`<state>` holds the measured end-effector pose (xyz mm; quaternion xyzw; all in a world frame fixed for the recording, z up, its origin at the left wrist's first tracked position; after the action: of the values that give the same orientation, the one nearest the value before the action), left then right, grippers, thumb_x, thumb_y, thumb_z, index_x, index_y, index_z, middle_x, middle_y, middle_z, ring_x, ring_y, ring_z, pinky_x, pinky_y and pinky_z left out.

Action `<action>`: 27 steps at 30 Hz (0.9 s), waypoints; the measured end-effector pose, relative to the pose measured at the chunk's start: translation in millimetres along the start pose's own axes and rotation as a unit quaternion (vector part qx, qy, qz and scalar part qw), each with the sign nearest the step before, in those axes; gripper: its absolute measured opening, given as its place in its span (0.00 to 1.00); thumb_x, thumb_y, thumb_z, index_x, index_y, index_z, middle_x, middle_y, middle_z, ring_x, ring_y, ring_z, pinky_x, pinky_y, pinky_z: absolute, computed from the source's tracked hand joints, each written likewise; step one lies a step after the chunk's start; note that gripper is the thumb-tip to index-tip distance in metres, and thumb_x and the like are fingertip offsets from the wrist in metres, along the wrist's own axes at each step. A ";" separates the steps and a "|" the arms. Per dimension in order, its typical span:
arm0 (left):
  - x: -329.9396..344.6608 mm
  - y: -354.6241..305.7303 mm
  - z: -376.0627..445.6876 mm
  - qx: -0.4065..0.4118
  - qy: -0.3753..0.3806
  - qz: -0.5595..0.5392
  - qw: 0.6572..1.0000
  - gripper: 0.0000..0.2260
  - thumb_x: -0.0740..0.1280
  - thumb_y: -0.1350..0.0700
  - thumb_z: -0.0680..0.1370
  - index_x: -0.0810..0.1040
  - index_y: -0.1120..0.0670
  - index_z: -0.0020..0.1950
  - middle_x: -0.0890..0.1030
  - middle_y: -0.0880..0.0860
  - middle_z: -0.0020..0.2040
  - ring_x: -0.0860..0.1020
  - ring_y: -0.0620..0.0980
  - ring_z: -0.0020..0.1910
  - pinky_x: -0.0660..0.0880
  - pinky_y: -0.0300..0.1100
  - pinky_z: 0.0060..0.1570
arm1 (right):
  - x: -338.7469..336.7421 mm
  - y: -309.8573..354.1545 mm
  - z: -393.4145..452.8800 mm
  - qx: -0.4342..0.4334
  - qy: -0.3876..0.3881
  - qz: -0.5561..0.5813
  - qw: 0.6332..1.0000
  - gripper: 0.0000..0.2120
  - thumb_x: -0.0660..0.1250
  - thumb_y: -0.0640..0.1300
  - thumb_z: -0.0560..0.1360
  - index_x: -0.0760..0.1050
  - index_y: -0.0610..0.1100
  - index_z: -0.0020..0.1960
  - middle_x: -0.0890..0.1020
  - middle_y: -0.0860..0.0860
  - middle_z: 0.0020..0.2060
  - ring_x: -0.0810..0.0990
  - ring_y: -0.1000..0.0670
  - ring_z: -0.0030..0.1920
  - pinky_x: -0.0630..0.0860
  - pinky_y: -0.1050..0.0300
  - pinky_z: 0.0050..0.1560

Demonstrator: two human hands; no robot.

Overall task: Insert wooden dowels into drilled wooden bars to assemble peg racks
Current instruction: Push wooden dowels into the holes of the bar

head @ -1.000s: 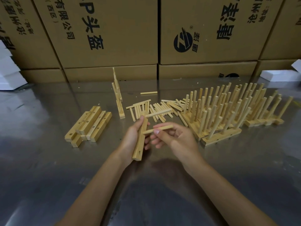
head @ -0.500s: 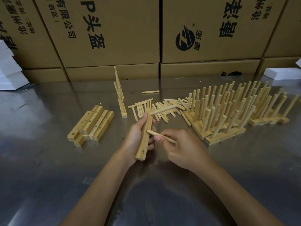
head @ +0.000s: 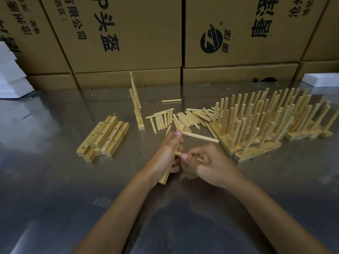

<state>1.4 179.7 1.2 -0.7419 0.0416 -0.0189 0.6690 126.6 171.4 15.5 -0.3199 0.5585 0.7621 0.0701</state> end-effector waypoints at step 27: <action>-80.8 14.6 13.0 -0.072 -0.216 -0.260 0.939 0.20 0.55 0.43 0.84 0.77 0.55 0.48 0.70 0.49 0.28 0.66 0.44 0.22 0.64 0.34 0.19 | 39.2 -18.5 98.3 0.121 -0.129 -0.272 0.946 0.20 0.60 0.66 0.77 0.75 0.49 0.50 0.78 0.52 0.45 0.78 0.48 0.47 0.70 0.54 0.43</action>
<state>-78.5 198.1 -12.4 -0.7594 -0.2965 -0.0287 0.5784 64.2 256.4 -4.7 -0.3477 0.5242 0.6756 0.3845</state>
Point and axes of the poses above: each hand's wrist, its own z-axis towards the middle knuckle, its own x-axis out of the palm, y = z × x, the point moved 5 cm from there along z, towards the middle knuckle
